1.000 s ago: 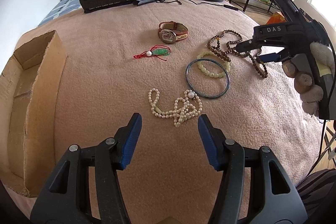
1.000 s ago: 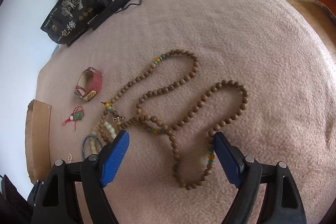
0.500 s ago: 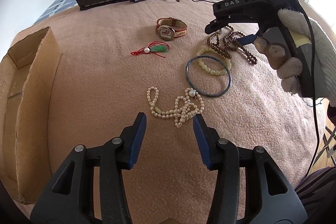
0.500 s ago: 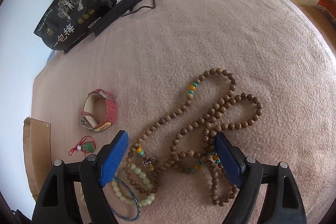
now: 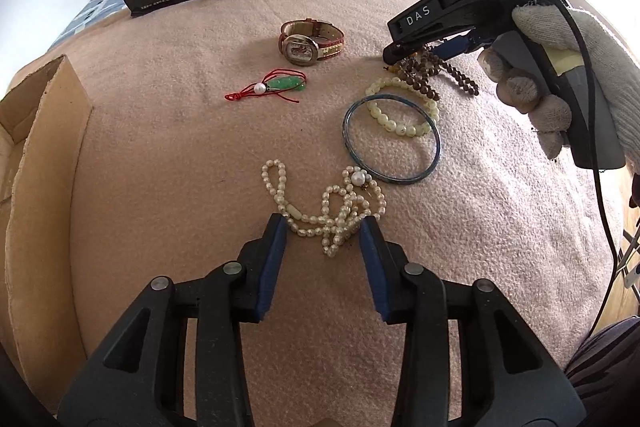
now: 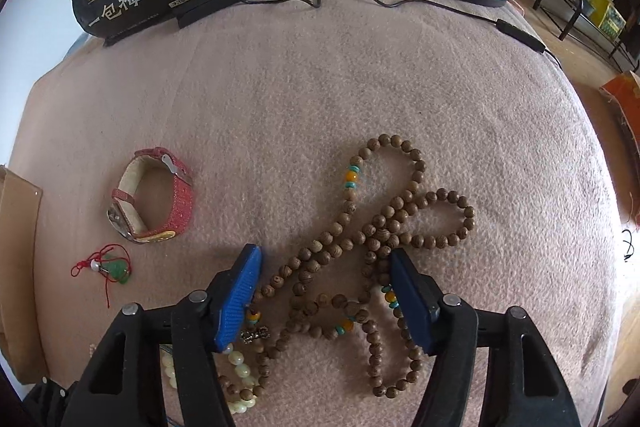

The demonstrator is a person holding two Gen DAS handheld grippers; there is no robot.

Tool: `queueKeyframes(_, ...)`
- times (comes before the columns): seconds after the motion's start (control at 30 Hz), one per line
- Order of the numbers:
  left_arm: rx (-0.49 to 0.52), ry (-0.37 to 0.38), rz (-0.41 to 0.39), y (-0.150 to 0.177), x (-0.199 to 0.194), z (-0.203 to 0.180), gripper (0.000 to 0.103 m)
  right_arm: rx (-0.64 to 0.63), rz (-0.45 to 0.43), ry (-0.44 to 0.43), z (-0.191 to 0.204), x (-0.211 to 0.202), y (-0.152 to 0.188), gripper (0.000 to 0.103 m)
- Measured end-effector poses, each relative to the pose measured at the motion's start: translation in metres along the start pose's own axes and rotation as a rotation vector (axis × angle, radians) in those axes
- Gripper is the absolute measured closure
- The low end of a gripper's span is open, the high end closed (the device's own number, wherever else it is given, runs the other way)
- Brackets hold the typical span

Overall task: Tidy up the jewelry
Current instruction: 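Close the left tool on the pearl necklace while the right tool grasps the wooden beads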

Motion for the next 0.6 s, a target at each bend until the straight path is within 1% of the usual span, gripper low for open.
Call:
queueKeyframes(0.07, -0.001, 0.018, 0.003, 0.000, 0.001, -0.002, 0.077, -0.011, 0.002, 0.003, -0.003, -0.001, 0.000, 0.049)
queueKeyframes(0.1, -0.006, 0.029, 0.005, 0.000, 0.002, -0.003, 0.080, -0.016, 0.002, 0.006, -0.005, -0.002, 0.000, 0.051)
queueKeyframes(0.17, -0.016, 0.041, 0.005, 0.001, 0.003, -0.004, 0.088, -0.034, 0.002, 0.015, -0.010, -0.005, 0.005, 0.059)
queueKeyframes(0.2, -0.023, 0.047, 0.005, 0.001, 0.003, -0.004, 0.090, -0.043, 0.002, 0.019, -0.012, -0.006, 0.005, 0.061)
queueKeyframes(0.27, -0.034, 0.056, 0.003, 0.001, 0.003, -0.004, 0.093, -0.057, -0.001, 0.024, -0.012, -0.005, 0.004, 0.069)
queueKeyframes(0.3, -0.040, 0.059, 0.001, 0.001, 0.003, -0.004, 0.093, -0.060, -0.001, 0.028, -0.014, -0.006, 0.004, 0.071)
queueKeyframes(0.37, -0.046, 0.059, -0.004, 0.001, 0.001, -0.004, 0.095, -0.062, -0.004, 0.030, -0.015, -0.007, 0.005, 0.081)
queueKeyframes(0.47, -0.047, 0.049, -0.016, 0.001, -0.002, -0.005, 0.096, -0.056, -0.012, 0.021, -0.017, -0.009, 0.007, 0.086)
queueKeyframes(0.6, -0.052, 0.047, -0.038, 0.000, -0.011, -0.005, 0.097, -0.050, -0.024, 0.006, -0.019, -0.014, 0.013, 0.087)
Point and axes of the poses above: each gripper's, at about its wrist camera, not at the fingertips, and x roughly the way its jaws point, z to its left, y to its underside, the point moved 4 cm from there along x, roughly the way its jaws point, and after that the axes turned 6 degrees about -x, right-handed, at the moved point
